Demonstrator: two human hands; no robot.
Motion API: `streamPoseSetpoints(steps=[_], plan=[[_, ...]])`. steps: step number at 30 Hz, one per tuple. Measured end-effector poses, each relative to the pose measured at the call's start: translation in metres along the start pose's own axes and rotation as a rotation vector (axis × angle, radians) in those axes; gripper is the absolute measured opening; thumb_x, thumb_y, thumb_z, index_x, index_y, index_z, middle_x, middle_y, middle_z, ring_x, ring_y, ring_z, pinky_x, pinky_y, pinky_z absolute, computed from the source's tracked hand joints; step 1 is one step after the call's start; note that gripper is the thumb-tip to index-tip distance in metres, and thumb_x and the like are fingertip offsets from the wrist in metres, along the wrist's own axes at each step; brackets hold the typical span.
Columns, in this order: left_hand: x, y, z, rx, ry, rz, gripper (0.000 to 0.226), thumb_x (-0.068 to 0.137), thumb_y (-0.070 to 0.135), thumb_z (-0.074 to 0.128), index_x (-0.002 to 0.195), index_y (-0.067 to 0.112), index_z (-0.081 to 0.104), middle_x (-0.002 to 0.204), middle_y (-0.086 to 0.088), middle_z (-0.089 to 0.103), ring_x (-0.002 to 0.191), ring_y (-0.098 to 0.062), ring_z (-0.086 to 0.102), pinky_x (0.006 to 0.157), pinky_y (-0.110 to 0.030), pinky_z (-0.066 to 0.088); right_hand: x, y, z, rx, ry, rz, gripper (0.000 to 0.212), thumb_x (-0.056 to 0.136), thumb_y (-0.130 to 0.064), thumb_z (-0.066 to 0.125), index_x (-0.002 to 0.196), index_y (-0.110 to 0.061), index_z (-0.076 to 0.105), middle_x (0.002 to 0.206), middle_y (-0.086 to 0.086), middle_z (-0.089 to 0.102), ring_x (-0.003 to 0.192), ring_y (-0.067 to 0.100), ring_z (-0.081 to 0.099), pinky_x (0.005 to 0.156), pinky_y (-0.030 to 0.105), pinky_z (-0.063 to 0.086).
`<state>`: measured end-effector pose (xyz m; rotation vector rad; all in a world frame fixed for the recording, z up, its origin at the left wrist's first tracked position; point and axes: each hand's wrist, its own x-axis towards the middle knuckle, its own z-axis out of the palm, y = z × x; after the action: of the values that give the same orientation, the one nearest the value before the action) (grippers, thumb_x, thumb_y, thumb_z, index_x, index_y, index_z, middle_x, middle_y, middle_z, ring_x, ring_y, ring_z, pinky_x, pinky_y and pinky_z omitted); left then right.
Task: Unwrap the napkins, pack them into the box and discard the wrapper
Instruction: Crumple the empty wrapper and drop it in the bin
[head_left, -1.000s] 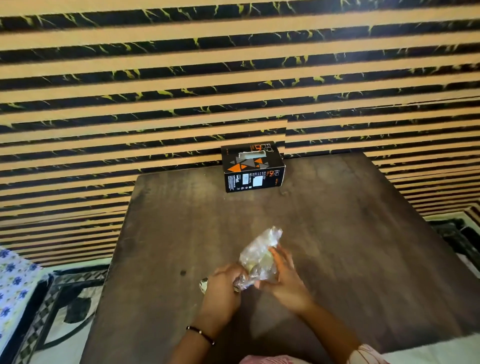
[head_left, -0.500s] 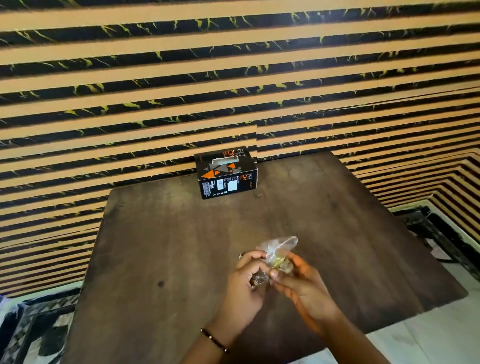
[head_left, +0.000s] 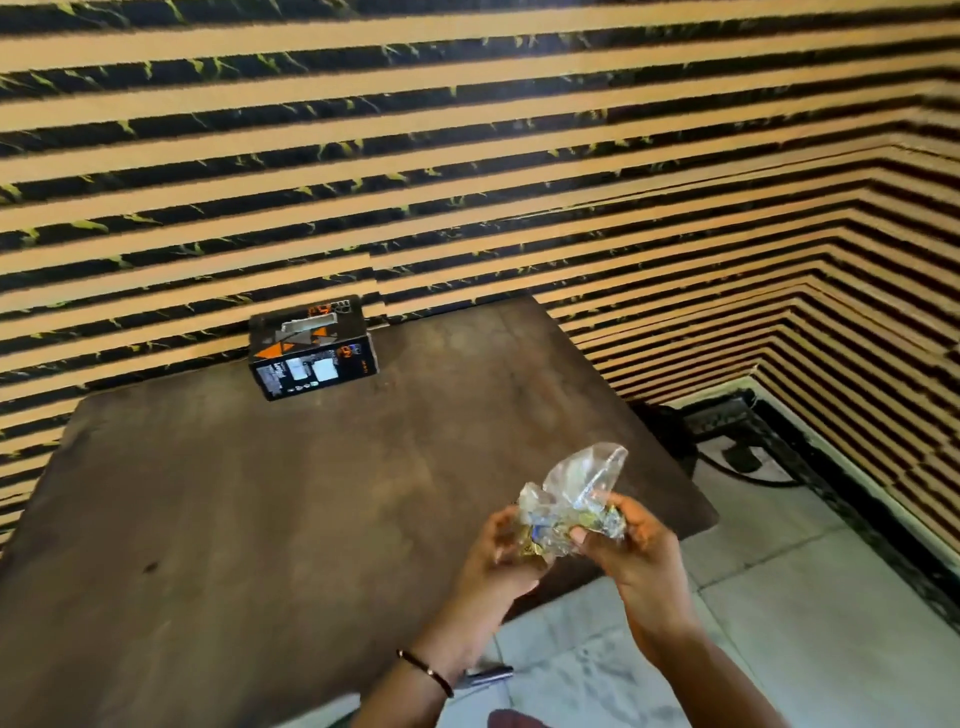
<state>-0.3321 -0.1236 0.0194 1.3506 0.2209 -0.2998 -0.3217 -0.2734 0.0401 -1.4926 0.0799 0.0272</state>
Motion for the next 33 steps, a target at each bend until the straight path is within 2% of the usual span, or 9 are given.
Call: streamPoseSetpoints(steps=[4,7,14,19,21,24,27,29,33], plan=[[0.005,-0.011,0.066,-0.305,-0.107,-0.158,0.045,0.076,-0.010,0.059,0.112,0.016,0.054,0.095,-0.008,0.073,0.084,-0.025,0.068,0.076,-0.036,0.057,-0.009,-0.006,-0.077,-0.207,0.004,-0.077,0.036,0.072,0.006,0.073,0.094,-0.022,0.070,0.092,-0.002,0.075,0.086,0.015,0.070,0.077,0.027,0.055],[0.012,-0.015,0.110,-0.295,-0.190,-0.213,0.049,0.075,0.000,0.065,0.118,0.019,0.052,0.113,-0.017,0.066,0.099,-0.038,0.061,0.072,-0.039,0.058,-0.019,-0.008,-0.129,-0.354,0.013,-0.084,0.034,0.070,0.002,0.076,0.095,-0.021,0.070,0.091,-0.006,0.075,0.084,0.007,0.068,0.073,0.017,0.051],[0.030,-0.018,0.192,-0.058,-0.296,-0.185,0.043,0.074,0.010,0.067,0.113,0.021,0.054,0.098,-0.002,0.070,0.073,-0.016,0.069,0.061,-0.029,0.057,-0.029,-0.011,-0.196,-0.590,0.067,-0.031,0.037,0.071,-0.018,0.076,0.078,-0.048,0.055,0.069,-0.044,0.059,0.066,-0.019,0.056,0.057,0.004,0.040],[0.068,-0.026,0.233,0.050,-0.127,-0.112,0.038,0.073,0.005,0.073,0.106,0.019,0.059,0.093,-0.003,0.070,0.074,-0.013,0.068,0.060,-0.031,0.054,-0.005,-0.003,-0.229,-0.579,0.080,0.058,0.027,0.070,-0.022,0.078,0.090,-0.034,0.064,0.060,-0.029,0.062,0.065,-0.017,0.055,0.057,0.002,0.038],[0.088,-0.028,0.248,0.060,-0.066,-0.090,0.033,0.072,0.005,0.075,0.099,0.017,0.060,0.079,-0.001,0.070,0.063,-0.011,0.066,0.053,-0.025,0.050,0.012,-0.003,-0.244,-0.558,0.039,0.078,0.032,0.070,-0.019,0.078,0.087,-0.039,0.059,0.065,-0.031,0.064,0.068,-0.015,0.057,0.059,0.002,0.039],[0.124,-0.029,0.270,0.056,-0.012,-0.077,0.027,0.074,0.005,0.073,0.093,0.016,0.059,0.071,-0.007,0.065,0.065,-0.022,0.057,0.060,-0.035,0.043,0.044,-0.005,-0.270,-0.555,0.006,0.099,0.040,0.069,-0.019,0.078,0.087,-0.048,0.056,0.081,-0.033,0.066,0.077,-0.010,0.061,0.069,0.011,0.046],[0.174,-0.027,0.300,0.038,-0.019,-0.065,0.022,0.077,0.002,0.070,0.091,0.013,0.056,0.079,-0.016,0.065,0.073,-0.029,0.057,0.068,-0.044,0.047,0.086,-0.004,-0.300,-0.602,0.102,0.076,0.048,0.071,-0.022,0.077,0.112,-0.038,0.055,0.108,-0.015,0.064,0.096,0.007,0.062,0.080,0.023,0.053],[0.209,-0.019,0.323,0.036,-0.008,-0.067,0.020,0.080,0.001,0.066,0.095,0.009,0.055,0.083,-0.015,0.068,0.073,-0.027,0.064,0.065,-0.038,0.053,0.115,-0.010,-0.322,-0.663,0.150,0.071,0.060,0.074,-0.017,0.075,0.127,-0.029,0.047,0.123,-0.008,0.056,0.103,0.010,0.058,0.084,0.025,0.054],[0.261,-0.004,0.358,0.033,-0.054,-0.062,0.027,0.081,0.004,0.064,0.106,0.007,0.053,0.097,-0.016,0.069,0.084,-0.027,0.068,0.068,-0.037,0.057,0.162,-0.028,-0.356,-0.738,0.074,-0.012,0.082,0.076,-0.015,0.072,0.135,-0.047,0.025,0.134,-0.008,0.050,0.108,0.011,0.059,0.089,0.029,0.054]])
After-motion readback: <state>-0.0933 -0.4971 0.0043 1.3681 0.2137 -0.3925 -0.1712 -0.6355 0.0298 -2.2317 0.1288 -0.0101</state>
